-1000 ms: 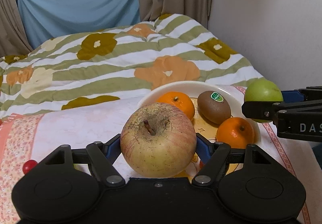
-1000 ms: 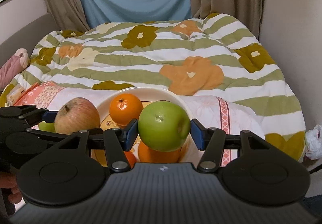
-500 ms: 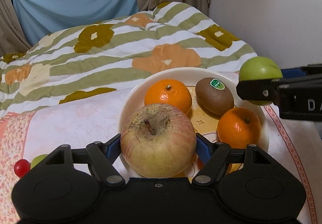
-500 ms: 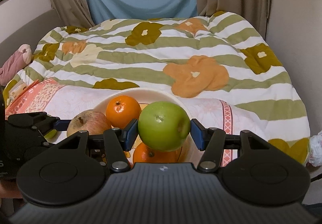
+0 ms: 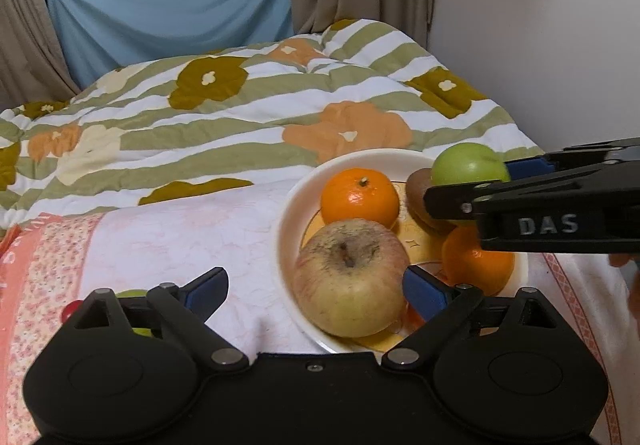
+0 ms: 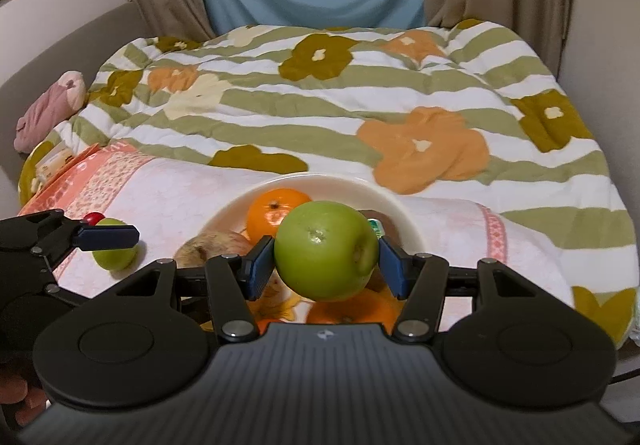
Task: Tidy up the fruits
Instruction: 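Carry the large apple into the bowl with the left tool while the right tool carries the green apple, then release the green apple into the bowl from the right tool, withdraw both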
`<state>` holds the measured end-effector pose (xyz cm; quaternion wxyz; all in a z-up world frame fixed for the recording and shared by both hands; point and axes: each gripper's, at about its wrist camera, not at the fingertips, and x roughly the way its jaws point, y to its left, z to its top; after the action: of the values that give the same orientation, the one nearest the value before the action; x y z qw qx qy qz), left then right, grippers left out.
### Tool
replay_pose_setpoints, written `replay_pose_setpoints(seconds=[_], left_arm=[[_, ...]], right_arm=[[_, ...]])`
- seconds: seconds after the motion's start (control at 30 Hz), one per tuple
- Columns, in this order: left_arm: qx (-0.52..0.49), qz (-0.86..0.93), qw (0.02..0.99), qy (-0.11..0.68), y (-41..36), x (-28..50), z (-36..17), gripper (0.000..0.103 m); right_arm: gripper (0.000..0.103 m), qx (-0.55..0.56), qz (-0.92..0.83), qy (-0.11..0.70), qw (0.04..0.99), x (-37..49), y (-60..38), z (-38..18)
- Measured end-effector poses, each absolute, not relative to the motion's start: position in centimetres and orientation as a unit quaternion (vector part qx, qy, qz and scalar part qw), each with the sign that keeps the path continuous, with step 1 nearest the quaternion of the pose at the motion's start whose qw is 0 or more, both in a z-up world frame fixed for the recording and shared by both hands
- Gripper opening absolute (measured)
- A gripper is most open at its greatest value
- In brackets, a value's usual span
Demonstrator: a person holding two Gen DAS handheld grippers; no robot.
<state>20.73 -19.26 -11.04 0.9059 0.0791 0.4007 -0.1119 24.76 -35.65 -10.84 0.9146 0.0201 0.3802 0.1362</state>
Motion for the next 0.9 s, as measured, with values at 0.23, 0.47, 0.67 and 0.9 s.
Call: replay_pose_setpoints(seconds=[0.23, 0.47, 0.67, 0.9], left_arm=[[0.074, -0.101, 0.91, 0.395, -18.6, 19.9, -10.5, 0.098], [0.07, -0.095, 0.911, 0.395, -18.1, 19.2, -10.6, 0.098], [0.074, -0.091, 0.911, 0.396, -18.2, 18.7, -11.1, 0.098], [0.07, -0.085, 0.915, 0.389, -18.3, 18.0, -10.7, 0.098]], right_arm=[[0.071, 0.031, 0.138, 0.383, 0.913, 25.6, -34.8, -11.8], [0.074, 0.038, 0.135, 0.383, 0.913, 25.7, -34.7, -12.7], [0.103, 0.018, 0.131, 0.347, 0.928, 24.4, -34.4, -11.7], [0.103, 0.012, 0.13, 0.346, 0.929, 23.9, -34.7, -11.4]])
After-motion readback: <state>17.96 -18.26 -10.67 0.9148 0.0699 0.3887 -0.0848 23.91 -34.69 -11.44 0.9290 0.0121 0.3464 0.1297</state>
